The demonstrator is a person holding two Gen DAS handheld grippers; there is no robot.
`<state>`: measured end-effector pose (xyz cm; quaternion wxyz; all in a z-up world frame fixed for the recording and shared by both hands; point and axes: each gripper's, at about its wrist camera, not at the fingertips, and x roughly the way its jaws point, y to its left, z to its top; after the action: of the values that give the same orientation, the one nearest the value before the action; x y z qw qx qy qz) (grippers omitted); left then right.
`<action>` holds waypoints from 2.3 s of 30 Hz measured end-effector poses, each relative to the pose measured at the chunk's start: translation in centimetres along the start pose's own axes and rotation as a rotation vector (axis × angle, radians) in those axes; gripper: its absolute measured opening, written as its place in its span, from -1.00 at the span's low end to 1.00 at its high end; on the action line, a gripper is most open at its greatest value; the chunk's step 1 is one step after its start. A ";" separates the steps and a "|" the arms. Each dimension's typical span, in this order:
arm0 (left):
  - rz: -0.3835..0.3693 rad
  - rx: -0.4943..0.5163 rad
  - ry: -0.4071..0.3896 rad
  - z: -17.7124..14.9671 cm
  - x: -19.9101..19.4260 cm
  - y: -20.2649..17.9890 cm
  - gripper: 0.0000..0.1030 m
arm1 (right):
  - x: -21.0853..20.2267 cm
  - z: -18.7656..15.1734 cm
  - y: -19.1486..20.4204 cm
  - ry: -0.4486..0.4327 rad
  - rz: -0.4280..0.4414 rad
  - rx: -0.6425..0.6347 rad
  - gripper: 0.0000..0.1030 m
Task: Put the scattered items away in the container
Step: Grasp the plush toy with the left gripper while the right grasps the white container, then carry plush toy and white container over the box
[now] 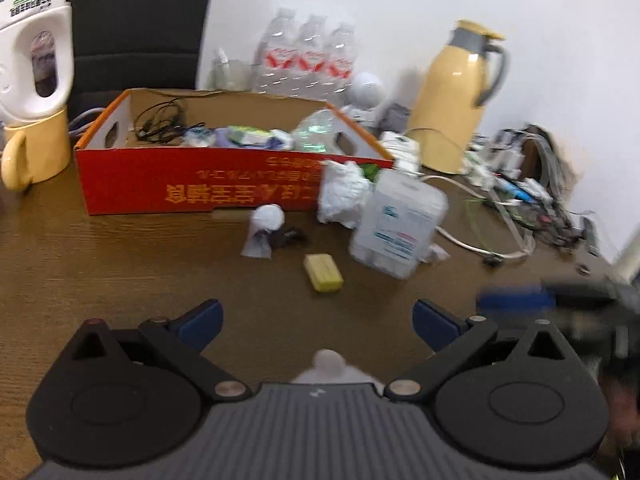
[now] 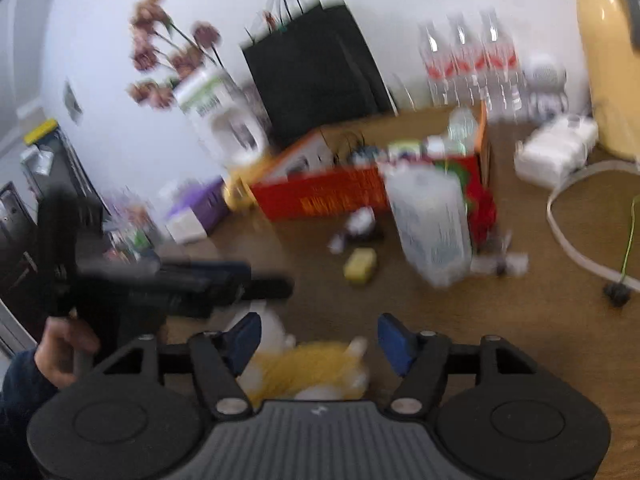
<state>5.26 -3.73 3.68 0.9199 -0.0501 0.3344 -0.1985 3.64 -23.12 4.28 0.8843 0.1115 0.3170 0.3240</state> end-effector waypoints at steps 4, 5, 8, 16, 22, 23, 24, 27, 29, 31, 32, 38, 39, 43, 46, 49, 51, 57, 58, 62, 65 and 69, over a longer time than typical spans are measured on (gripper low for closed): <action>-0.105 0.082 -0.008 0.0 0.4 0.3 1.00 | -0.1 2.2 -2.2 -0.117 -0.144 0.052 0.45; -0.128 0.074 -0.012 0.1 0.8 0.6 1.00 | 0.4 2.7 -2.5 -0.123 -0.172 0.035 0.45; -0.246 0.024 0.040 0.6 2.6 1.5 0.87 | 2.7 3.8 -2.8 -0.131 -0.286 -0.036 0.44; -0.254 0.074 0.179 -1.8 1.4 1.2 -0.03 | 6.6 4.4 -2.8 -0.104 -0.321 -0.105 0.17; -0.322 0.198 0.133 -5.2 -4.5 0.2 0.32 | 6.6 3.9 -2.0 -0.105 -0.321 -0.126 -0.03; -0.336 0.231 0.119 -5.6 -5.2 -0.1 0.45 | 6.5 3.8 -1.9 -0.106 -0.315 -0.124 -0.04; -0.359 0.266 0.107 -5.9 -5.7 -0.4 0.48 | 6.4 3.6 -1.7 -0.105 -0.313 -0.126 -0.06; -0.423 0.385 0.094 -6.2 -6.1 -2.0 0.54 | 5.8 3.1 -0.9 -0.095 -0.316 -0.135 -0.07; -0.451 0.460 0.094 -6.2 -6.1 -2.6 0.62 | 4.9 2.5 -0.5 -0.088 -0.326 -0.131 -0.08; -0.464 0.486 0.113 -5.9 -6.1 -2.4 0.63 | 3.6 1.7 -0.1 -0.091 -0.331 -0.117 -0.08; -0.469 0.487 0.116 -5.7 -6.3 -1.9 0.63 | 2.8 1.2 0.1 -0.094 -0.333 -0.112 -0.09; -0.592 0.612 0.120 -6.6 -8.0 -2.3 0.63 | -0.9 -1.7 1.2 -0.089 -0.348 -0.081 -0.11; -0.595 0.647 0.114 -7.1 -7.9 -3.0 0.60 | -1.2 -2.0 1.5 -0.094 -0.358 -0.083 -0.11; -0.543 0.638 0.173 -8.7 -6.2 -3.4 0.24 | -1.8 -2.7 2.4 -0.082 -0.356 -0.092 -0.09; -0.528 0.521 0.166 -8.6 -5.5 -2.5 0.09 | -2.0 -3.2 2.8 -0.072 -0.342 -0.098 -0.08; -0.413 0.450 0.102 -8.4 -5.4 -1.9 0.04 | -1.8 -3.9 2.9 -0.056 -0.341 -0.102 -0.07; -0.300 0.363 0.056 -8.1 -5.4 -0.6 0.02 | -1.5 -4.1 2.7 -0.048 -0.330 -0.090 -0.07; 0.009 0.125 -0.064 -6.0 -5.1 3.1 0.00 | 0.1 -4.0 2.3 -0.023 -0.328 -0.067 -0.07; 0.062 0.085 -0.072 -5.6 -4.7 3.2 0.00 | 0.5 -3.9 2.3 -0.017 -0.330 -0.062 -0.07; 0.224 -0.040 -0.079 -4.5 -3.6 3.7 0.11 | 1.7 -3.7 2.4 -0.002 -0.356 -0.057 -0.05; 0.235 -0.055 -0.033 -4.0 -2.4 3.5 0.44 | 2.2 -3.6 2.5 0.011 -0.377 -0.062 -0.11; 0.252 -0.005 -0.019 -3.7 -1.9 3.1 0.54 | 2.4 -3.8 2.6 0.002 -0.377 -0.074 -0.13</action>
<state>2.57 0.04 1.28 0.9406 -0.0119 0.3299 -0.0798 1.36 -19.61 1.25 0.9325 0.0171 0.3211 0.1643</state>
